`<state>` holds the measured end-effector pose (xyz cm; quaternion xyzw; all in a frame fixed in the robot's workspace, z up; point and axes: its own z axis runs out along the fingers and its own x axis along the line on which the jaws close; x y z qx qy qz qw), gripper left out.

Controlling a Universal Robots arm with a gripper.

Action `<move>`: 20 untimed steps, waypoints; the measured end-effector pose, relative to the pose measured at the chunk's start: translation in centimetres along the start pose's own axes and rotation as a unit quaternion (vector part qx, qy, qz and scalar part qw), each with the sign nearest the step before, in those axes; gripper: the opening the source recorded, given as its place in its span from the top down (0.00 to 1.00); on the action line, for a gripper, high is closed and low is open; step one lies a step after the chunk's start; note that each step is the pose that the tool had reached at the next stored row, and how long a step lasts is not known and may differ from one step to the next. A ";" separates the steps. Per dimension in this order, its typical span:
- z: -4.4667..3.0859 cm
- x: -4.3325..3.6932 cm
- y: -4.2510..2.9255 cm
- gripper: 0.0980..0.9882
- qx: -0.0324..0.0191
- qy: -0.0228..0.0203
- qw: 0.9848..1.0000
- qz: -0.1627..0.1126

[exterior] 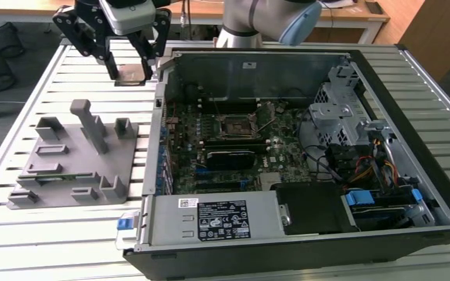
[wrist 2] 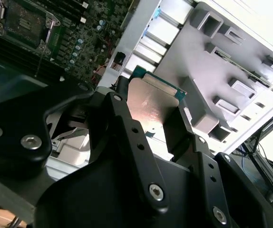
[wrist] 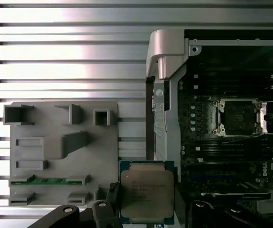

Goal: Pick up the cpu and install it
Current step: 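Pick up the cpu and move it towards the insertion slot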

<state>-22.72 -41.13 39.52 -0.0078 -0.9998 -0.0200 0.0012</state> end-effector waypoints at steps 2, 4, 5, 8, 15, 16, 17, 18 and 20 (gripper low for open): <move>0.00 -0.29 0.00 0.50 0.000 0.000 1.000 0.000; 0.00 -0.59 0.01 0.50 0.000 0.000 1.000 0.000; 0.00 -0.73 0.01 0.50 0.000 0.000 1.000 0.000; 0.00 -1.21 0.02 0.50 0.000 0.000 1.000 0.000; 0.00 -2.25 0.04 0.50 0.000 0.000 1.000 0.000; 0.00 -2.38 0.04 0.50 0.000 0.000 1.000 0.000; 0.01 -2.52 0.04 0.50 0.000 0.000 1.000 0.000; 0.00 -2.65 0.04 0.50 0.000 0.000 1.000 0.000; 0.01 -2.94 0.04 0.50 0.000 0.000 1.000 0.000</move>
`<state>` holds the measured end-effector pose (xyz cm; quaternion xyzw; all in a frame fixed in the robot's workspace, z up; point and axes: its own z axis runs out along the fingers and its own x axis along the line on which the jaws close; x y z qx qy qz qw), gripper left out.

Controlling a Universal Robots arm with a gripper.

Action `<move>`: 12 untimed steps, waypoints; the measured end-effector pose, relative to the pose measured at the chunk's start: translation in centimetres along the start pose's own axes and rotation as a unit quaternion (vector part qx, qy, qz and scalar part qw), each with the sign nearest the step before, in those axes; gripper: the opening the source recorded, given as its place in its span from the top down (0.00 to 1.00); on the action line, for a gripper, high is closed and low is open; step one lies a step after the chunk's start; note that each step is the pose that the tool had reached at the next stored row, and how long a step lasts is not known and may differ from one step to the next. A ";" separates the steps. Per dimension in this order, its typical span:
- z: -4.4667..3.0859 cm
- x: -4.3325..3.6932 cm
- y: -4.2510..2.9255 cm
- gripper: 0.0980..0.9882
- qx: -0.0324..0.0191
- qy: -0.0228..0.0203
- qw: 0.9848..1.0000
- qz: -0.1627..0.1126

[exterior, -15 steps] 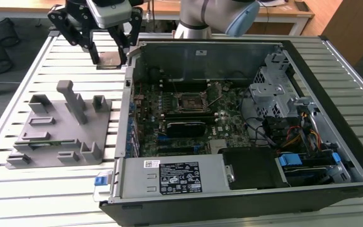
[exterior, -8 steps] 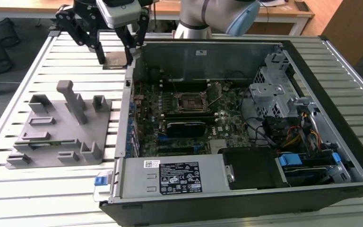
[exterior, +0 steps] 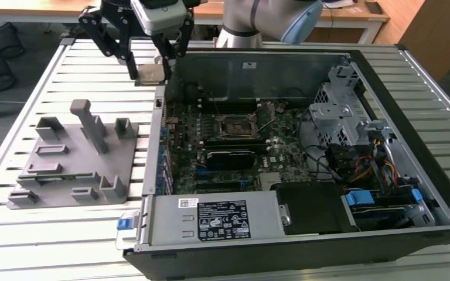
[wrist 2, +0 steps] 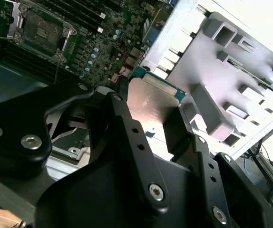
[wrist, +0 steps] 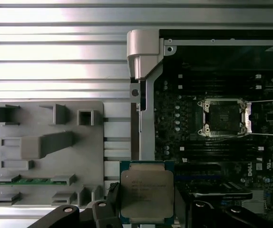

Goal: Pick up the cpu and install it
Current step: 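Pick up the cpu and move it towards the insertion slot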

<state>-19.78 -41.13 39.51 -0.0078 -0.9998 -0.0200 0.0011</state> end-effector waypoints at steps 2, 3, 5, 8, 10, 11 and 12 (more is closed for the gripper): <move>0.00 -0.30 0.01 0.50 0.000 0.000 1.000 0.000; 0.00 -0.45 0.01 0.50 0.000 0.000 1.000 0.000; 0.00 -0.74 0.01 0.50 0.000 0.000 1.000 0.000; 0.00 -1.19 0.02 0.50 0.000 0.000 1.000 0.000; 0.00 -1.46 0.02 0.50 0.000 0.000 1.000 0.000; 0.00 -1.59 0.03 0.50 0.000 0.000 1.000 0.000; 0.00 -1.74 0.03 0.50 0.000 0.000 1.000 0.000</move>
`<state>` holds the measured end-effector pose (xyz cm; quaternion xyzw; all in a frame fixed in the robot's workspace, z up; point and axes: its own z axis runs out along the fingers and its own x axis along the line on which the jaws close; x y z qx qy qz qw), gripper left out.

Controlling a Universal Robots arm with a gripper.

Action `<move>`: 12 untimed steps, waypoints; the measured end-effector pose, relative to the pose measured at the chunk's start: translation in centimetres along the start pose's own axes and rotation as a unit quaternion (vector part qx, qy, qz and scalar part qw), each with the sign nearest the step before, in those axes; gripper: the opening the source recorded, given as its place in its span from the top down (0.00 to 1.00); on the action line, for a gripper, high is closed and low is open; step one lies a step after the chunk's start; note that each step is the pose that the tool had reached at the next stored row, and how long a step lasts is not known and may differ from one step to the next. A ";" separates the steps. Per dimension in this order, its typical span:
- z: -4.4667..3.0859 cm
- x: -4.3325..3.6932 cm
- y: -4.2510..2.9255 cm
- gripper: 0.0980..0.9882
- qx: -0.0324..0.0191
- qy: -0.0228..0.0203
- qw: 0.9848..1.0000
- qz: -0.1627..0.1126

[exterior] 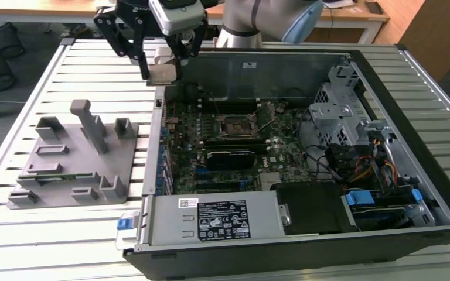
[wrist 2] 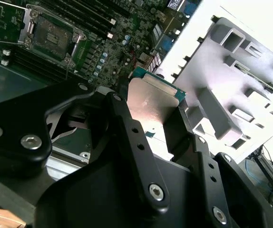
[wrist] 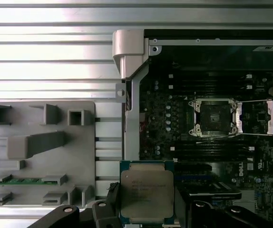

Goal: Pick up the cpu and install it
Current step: 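Pick up the cpu and move it towards the insertion slot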

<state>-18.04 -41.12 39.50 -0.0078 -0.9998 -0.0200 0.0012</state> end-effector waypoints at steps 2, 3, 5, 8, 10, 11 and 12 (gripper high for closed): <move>0.00 -0.24 0.00 0.50 0.000 0.000 1.000 0.000; 0.01 -0.35 0.00 0.50 0.000 0.000 1.000 0.000; 0.01 -0.58 0.01 0.50 0.000 0.000 1.000 0.000; 0.01 -0.97 0.01 0.50 0.000 0.000 1.000 0.000; 0.00 -1.21 0.02 0.50 0.000 0.000 1.000 0.000; 0.01 -1.33 0.02 0.50 0.000 0.000 1.000 0.000; 0.01 -1.46 0.02 0.50 0.000 0.000 1.000 0.000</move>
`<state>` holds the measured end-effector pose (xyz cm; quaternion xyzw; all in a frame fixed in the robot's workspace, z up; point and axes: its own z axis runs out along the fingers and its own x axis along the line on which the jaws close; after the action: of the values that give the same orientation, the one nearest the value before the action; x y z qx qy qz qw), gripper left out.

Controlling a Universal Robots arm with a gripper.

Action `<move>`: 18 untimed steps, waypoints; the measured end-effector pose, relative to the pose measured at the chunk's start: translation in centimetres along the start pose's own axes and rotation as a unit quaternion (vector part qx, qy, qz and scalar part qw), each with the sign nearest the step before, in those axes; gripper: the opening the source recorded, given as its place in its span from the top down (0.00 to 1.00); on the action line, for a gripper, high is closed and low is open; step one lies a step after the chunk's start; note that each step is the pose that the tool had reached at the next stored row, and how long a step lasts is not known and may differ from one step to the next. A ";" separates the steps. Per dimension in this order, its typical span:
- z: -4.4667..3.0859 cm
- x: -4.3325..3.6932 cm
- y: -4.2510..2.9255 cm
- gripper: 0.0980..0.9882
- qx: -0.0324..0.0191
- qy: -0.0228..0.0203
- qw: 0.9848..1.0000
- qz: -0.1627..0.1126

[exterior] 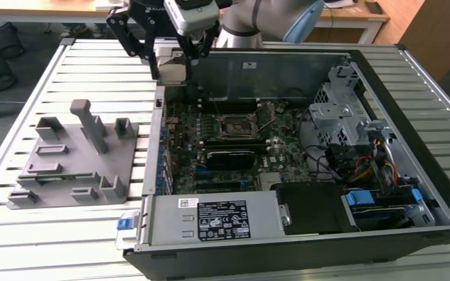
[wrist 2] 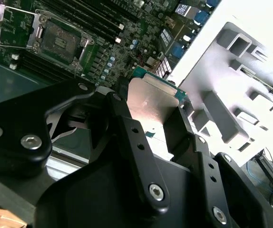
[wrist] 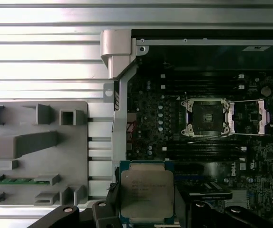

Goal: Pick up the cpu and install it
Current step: 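Pick up the cpu and move it towards the insertion slot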

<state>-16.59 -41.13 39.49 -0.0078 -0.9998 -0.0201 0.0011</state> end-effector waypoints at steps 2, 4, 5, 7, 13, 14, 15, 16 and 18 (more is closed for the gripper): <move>0.00 -0.23 0.00 0.50 0.000 0.000 1.000 0.000; 0.00 -0.46 0.01 0.50 0.000 0.000 1.000 0.000; 0.00 -0.57 0.01 0.50 0.000 0.000 1.000 0.000; 0.00 -0.81 0.01 0.50 0.000 0.000 1.000 0.000; 0.00 -1.52 0.02 0.50 0.000 0.000 1.000 0.000; 0.00 -1.64 0.03 0.50 0.000 0.000 1.000 0.000; 0.00 -1.76 0.03 0.50 0.000 0.000 1.000 0.000; 0.00 -1.90 0.03 0.50 0.000 0.000 1.000 0.000; 0.00 -2.13 0.03 0.50 0.000 0.000 1.000 0.000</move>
<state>-14.46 -41.13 39.49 -0.0078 -0.9998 -0.0200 0.0012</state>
